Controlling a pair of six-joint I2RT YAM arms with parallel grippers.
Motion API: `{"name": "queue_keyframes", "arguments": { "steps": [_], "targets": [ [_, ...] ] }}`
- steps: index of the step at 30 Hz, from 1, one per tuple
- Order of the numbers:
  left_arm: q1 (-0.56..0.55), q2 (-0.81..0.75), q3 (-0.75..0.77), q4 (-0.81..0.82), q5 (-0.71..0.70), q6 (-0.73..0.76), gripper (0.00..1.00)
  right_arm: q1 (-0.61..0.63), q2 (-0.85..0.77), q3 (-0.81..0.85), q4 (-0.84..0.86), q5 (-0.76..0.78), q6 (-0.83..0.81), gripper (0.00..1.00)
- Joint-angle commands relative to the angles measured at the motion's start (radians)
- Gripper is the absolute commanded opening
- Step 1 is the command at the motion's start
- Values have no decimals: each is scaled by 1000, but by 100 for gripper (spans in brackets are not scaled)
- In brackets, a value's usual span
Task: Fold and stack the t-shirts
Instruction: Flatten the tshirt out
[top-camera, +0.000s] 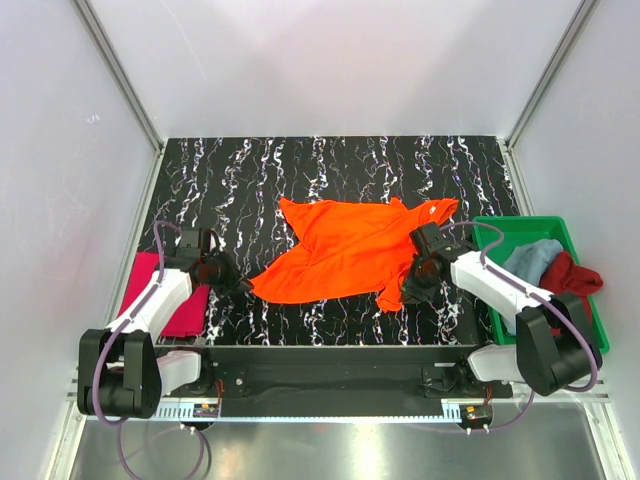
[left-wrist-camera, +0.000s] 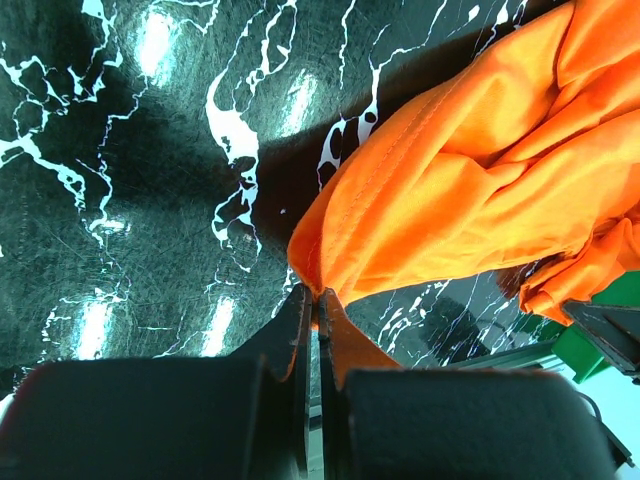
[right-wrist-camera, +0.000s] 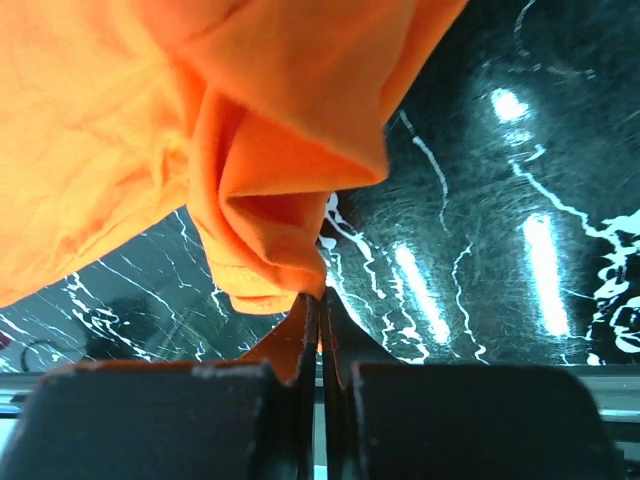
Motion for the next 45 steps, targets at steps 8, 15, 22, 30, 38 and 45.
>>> {"name": "queue_keyframes", "arguments": {
  "steps": [8, 15, 22, 30, 38, 45],
  "targets": [
    [4, -59, 319, -100, -15, 80, 0, -100, -210, 281, 19, 127, -89, 0],
    [6, 29, 758, -195, -81, 148, 0, -245, -165, 661, 36, 228, -148, 0],
    [6, 32, 1040, -241, -193, 217, 0, -289, -158, 1023, 85, 371, -313, 0],
    [4, -181, 1226, -164, -270, 337, 0, -287, -366, 964, 358, 308, -413, 0],
    [-17, -335, 1255, -153, -253, 366, 0, -289, -581, 985, 416, 169, -442, 0],
    [-68, -306, 1379, -177, -351, 400, 0, -287, -560, 1084, 406, 149, -436, 0]
  ]
}}
